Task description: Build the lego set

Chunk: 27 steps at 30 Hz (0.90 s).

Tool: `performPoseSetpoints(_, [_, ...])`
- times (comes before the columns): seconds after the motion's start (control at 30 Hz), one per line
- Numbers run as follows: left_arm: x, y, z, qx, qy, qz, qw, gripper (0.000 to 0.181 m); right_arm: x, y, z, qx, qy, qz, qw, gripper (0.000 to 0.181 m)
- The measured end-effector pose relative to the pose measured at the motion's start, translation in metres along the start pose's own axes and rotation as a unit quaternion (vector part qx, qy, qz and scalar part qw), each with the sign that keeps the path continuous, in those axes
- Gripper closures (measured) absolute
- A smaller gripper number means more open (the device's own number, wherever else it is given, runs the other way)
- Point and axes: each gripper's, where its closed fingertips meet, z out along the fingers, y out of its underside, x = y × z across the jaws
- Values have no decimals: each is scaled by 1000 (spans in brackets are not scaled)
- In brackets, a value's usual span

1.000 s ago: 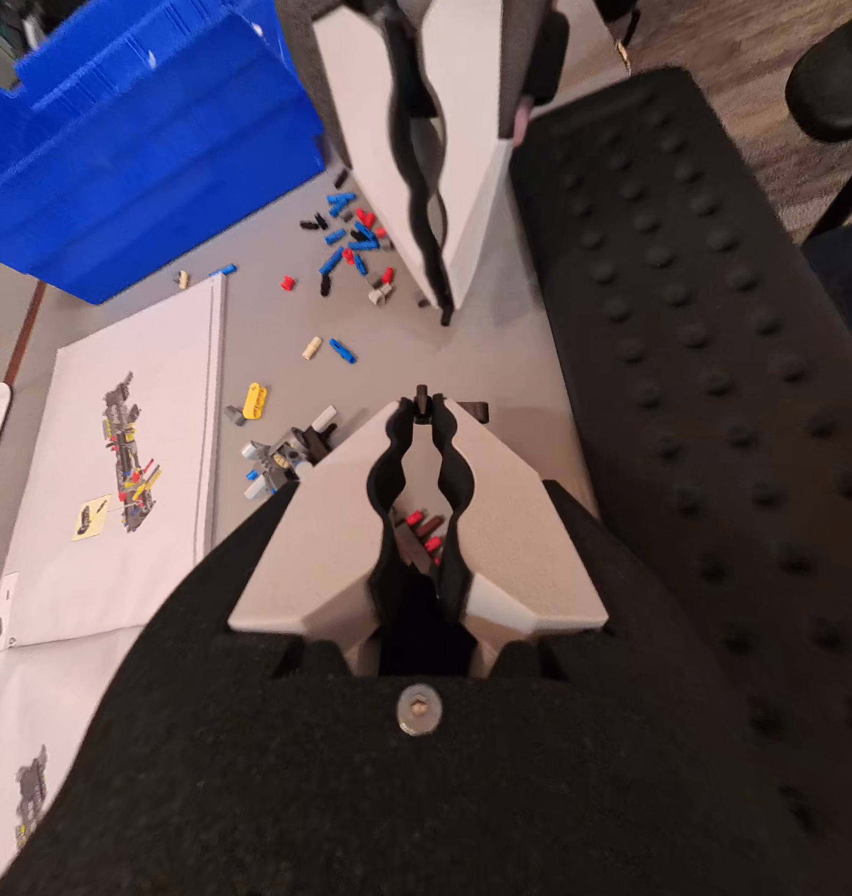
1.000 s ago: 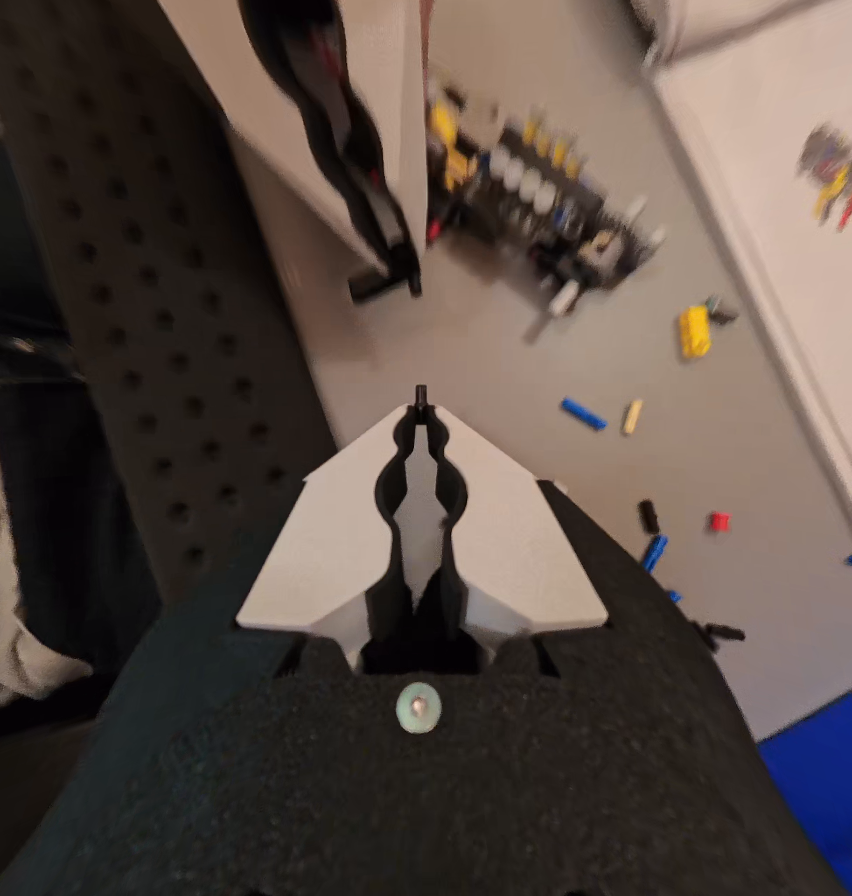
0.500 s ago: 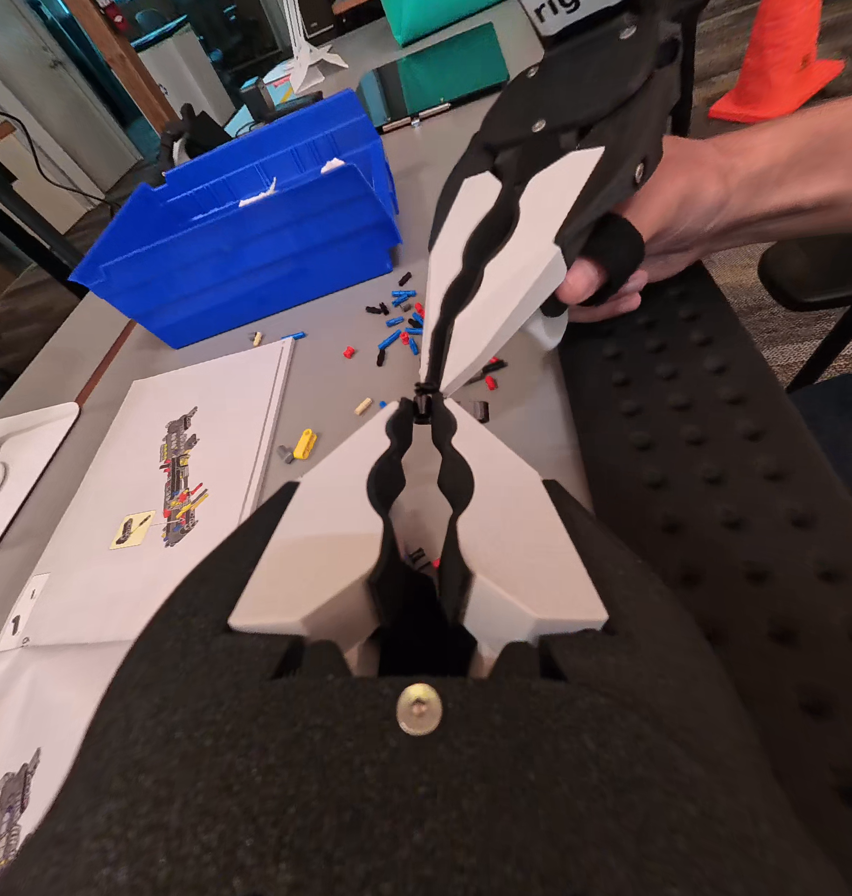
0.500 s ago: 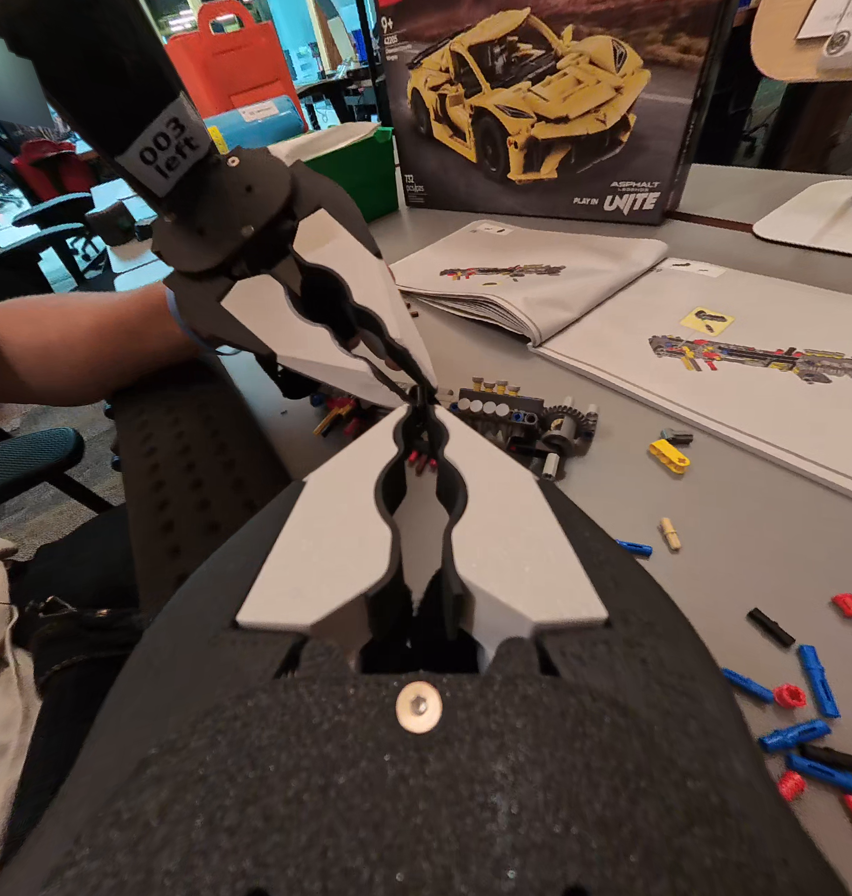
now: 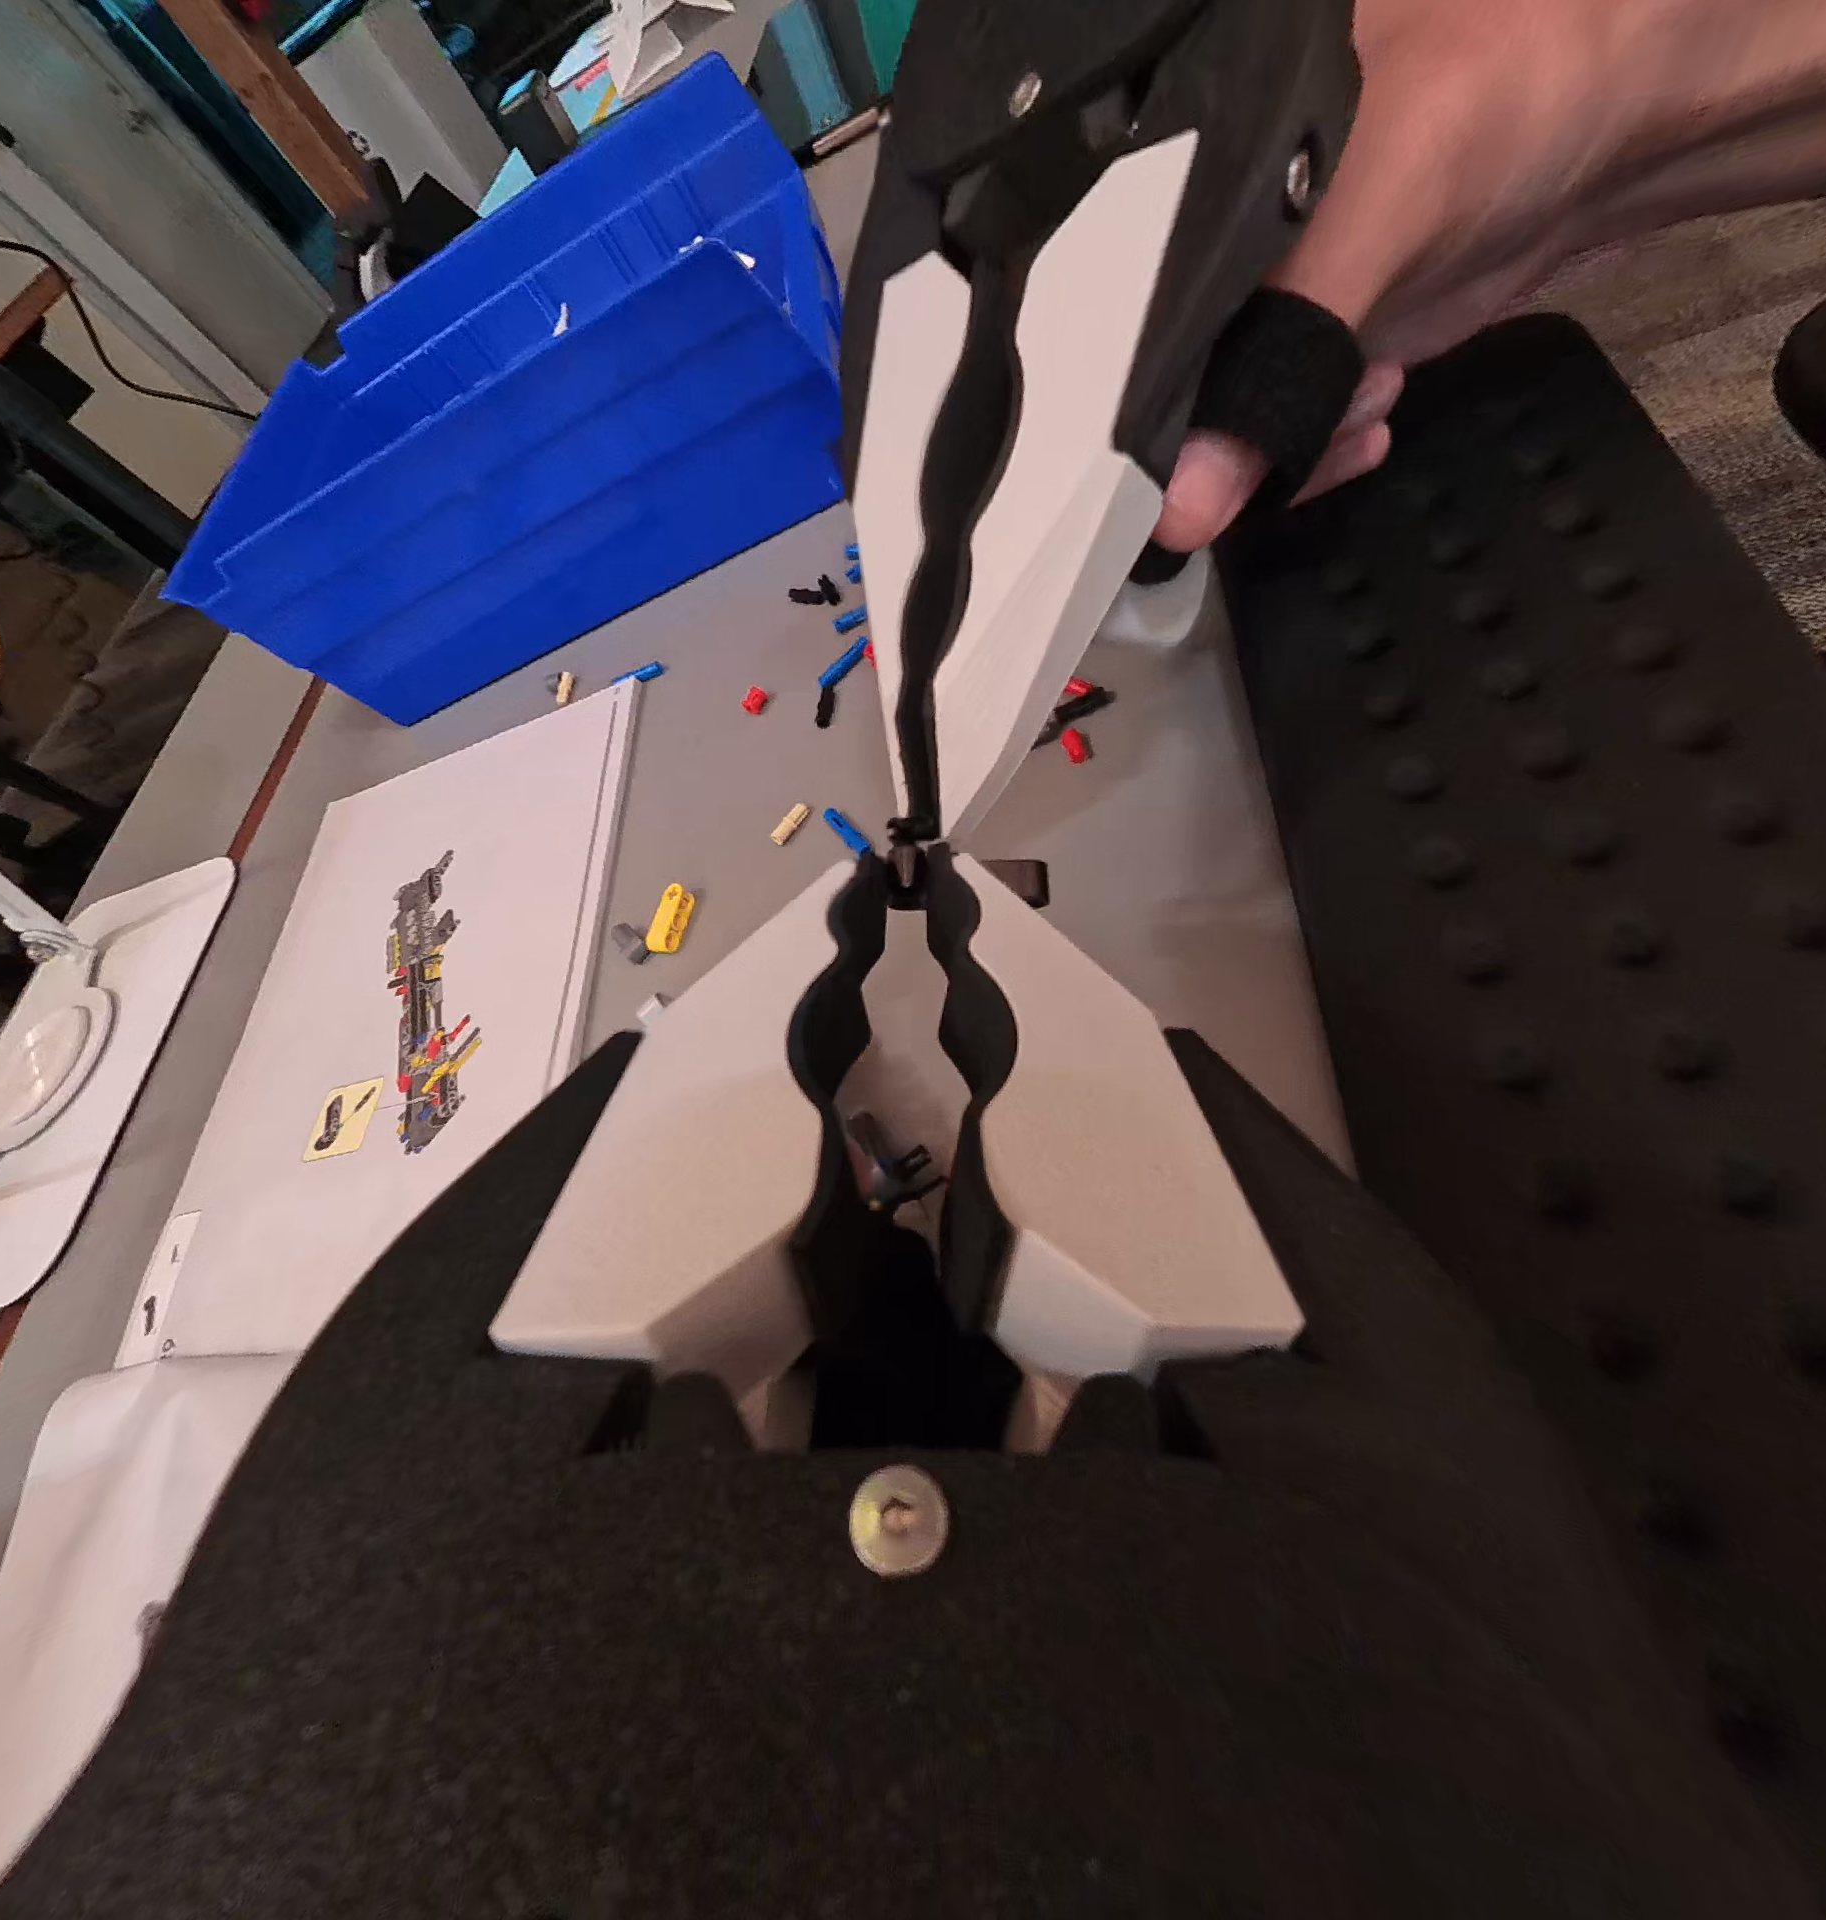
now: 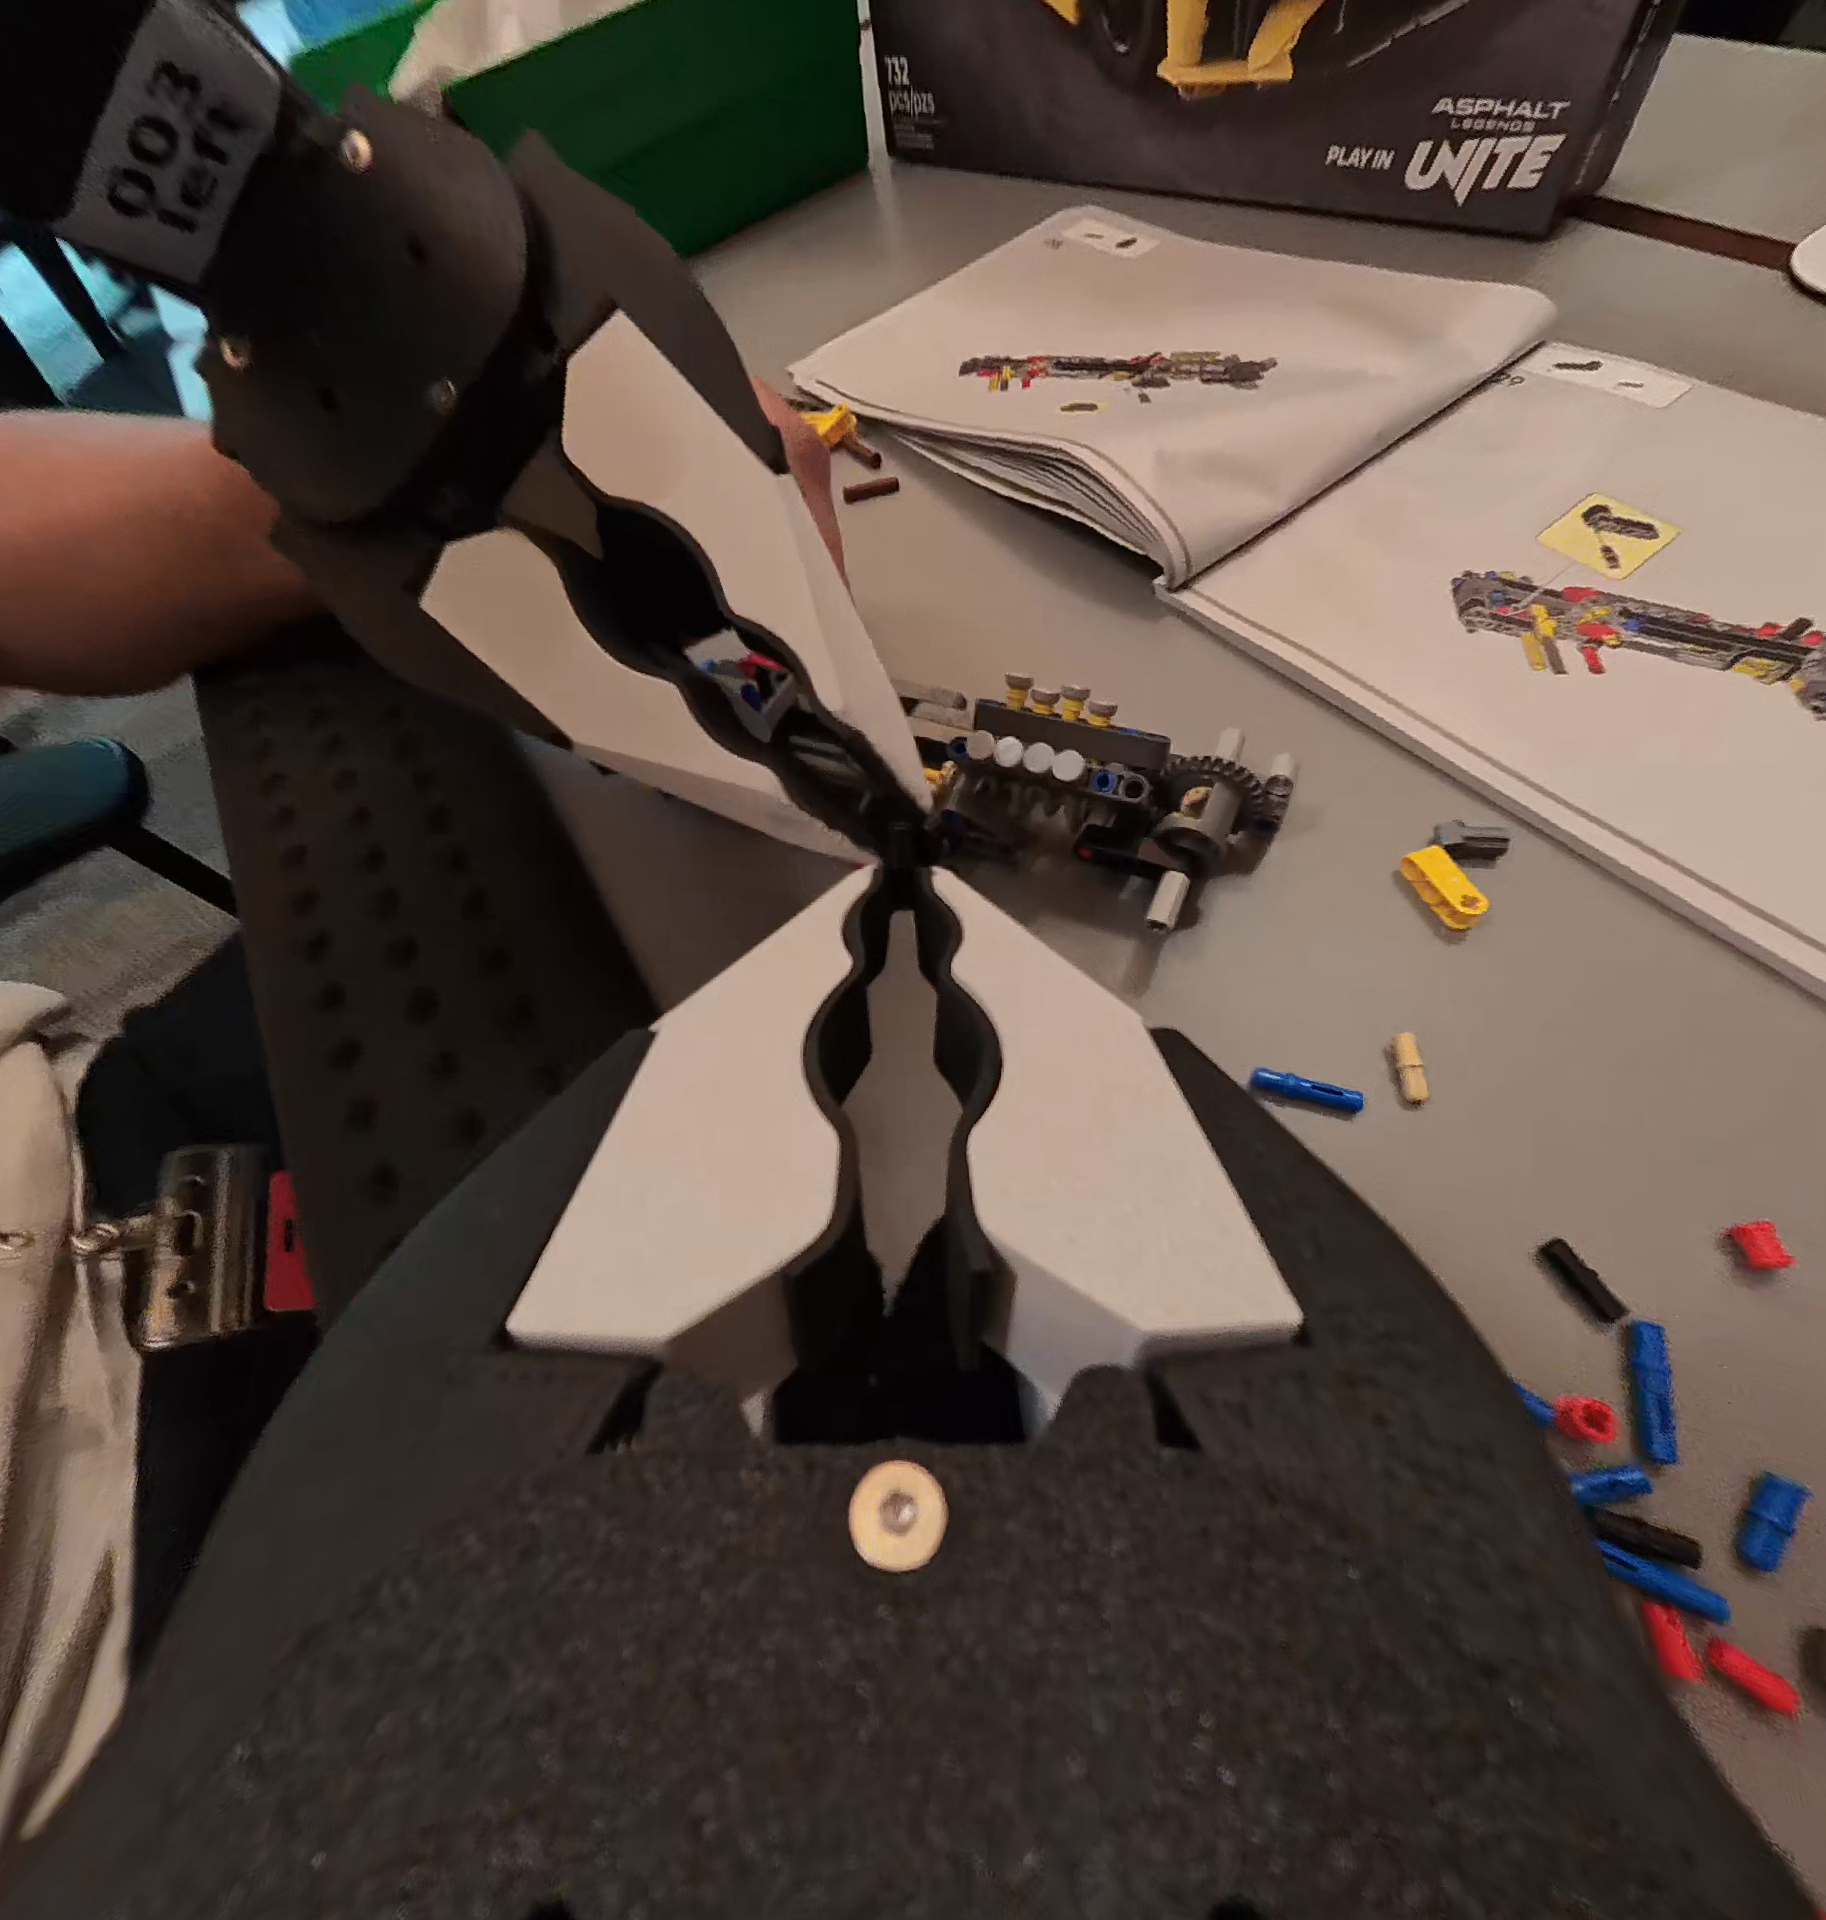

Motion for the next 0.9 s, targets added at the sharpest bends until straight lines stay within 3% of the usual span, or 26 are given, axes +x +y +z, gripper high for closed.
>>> performPoseSetpoints(0.9, [-5,4,0,-3,7,-25,1000,175,1,11,10,-52,-40,-10,998,178])
